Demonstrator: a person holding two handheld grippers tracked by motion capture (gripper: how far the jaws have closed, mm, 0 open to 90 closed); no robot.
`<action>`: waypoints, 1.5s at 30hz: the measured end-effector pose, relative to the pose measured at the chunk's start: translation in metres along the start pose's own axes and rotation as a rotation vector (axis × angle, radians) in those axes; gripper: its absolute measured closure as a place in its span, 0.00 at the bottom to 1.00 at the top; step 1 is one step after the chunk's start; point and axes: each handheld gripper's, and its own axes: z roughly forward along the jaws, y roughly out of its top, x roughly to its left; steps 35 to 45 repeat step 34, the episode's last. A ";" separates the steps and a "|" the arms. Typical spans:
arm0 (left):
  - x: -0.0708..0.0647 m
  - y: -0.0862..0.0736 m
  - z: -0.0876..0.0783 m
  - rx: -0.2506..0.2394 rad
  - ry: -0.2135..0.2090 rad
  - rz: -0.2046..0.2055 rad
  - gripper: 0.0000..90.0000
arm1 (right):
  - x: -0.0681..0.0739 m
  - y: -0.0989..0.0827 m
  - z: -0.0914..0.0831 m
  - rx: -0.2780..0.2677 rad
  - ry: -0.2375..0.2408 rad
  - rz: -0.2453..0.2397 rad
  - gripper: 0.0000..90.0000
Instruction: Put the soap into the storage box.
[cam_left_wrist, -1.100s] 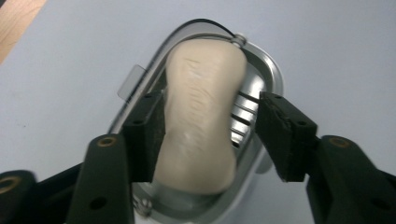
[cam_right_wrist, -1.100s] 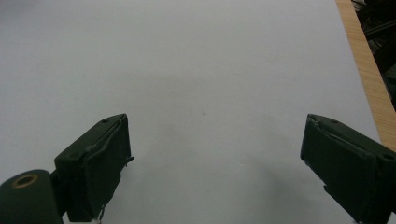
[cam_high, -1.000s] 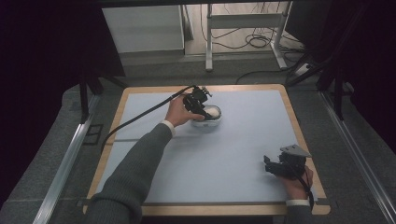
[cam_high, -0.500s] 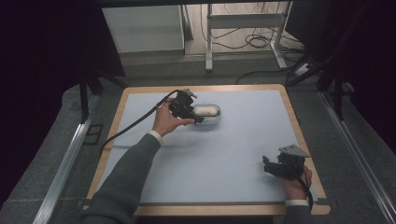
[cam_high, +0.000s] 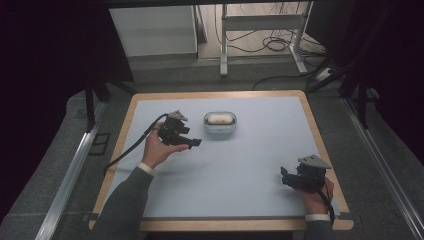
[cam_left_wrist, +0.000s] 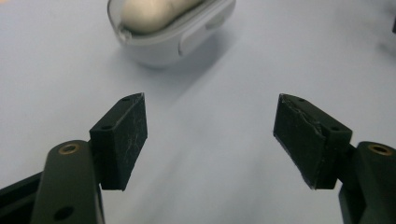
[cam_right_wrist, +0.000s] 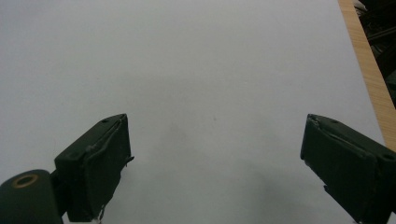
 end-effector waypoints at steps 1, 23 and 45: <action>-0.001 -0.007 -0.003 -0.011 0.007 -0.012 0.29 | 0.000 0.000 0.000 0.001 0.001 -0.001 0.09; -0.008 -0.119 -0.032 -0.047 0.129 -0.123 0.25 | 0.001 0.002 -0.003 -0.008 -0.008 0.000 0.09; -0.007 -0.118 -0.033 -0.068 0.113 -0.125 0.25 | 0.003 0.002 -0.003 -0.026 -0.008 -0.019 0.09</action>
